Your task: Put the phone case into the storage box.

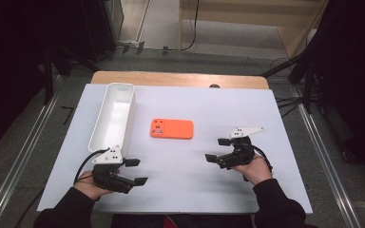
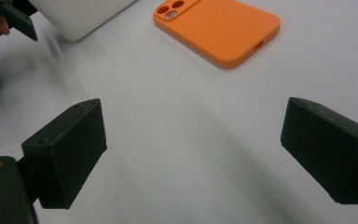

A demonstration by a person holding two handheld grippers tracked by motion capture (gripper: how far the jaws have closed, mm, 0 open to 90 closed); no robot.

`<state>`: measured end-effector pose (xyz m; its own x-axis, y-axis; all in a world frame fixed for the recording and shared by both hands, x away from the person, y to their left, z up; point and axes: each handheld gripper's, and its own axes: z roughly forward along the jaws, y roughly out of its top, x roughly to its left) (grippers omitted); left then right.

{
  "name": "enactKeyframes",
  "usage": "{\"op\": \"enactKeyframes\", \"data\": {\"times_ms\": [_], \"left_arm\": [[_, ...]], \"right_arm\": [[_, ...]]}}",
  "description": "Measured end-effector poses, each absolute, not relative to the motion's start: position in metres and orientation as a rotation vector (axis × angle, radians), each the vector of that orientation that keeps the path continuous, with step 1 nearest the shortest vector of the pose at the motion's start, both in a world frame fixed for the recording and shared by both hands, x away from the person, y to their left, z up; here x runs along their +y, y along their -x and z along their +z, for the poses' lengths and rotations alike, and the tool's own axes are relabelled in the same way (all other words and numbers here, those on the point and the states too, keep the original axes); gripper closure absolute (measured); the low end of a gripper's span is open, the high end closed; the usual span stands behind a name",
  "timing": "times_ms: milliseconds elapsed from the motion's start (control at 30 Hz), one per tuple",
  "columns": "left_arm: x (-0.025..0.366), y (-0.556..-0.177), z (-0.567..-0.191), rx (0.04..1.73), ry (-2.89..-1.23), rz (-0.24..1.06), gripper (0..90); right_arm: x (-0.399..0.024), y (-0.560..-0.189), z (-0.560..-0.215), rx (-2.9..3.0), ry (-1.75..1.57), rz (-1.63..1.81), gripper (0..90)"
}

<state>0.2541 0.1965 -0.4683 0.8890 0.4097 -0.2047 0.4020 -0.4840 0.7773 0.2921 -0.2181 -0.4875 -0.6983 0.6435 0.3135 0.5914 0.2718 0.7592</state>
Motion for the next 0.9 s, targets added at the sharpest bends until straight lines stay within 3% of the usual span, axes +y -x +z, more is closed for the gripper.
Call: {"op": "enactKeyframes", "data": {"times_ms": [300,367,900], "left_arm": [[0.196,-0.254,-0.468,0.582,-2.131,0.010,27.4],[0.196,-0.254,-0.468,0.583,-2.130,0.009,27.4],[0.197,-0.254,-0.468,0.582,-2.127,0.006,27.4]], "right_arm": [[-0.214,-0.298,-0.484,2.467,-1.195,1.421,6.0],[-0.214,-0.300,-0.483,2.478,-1.187,1.414,13.7],[-0.207,-0.318,-0.478,2.514,-1.137,1.418,13.7]]}}
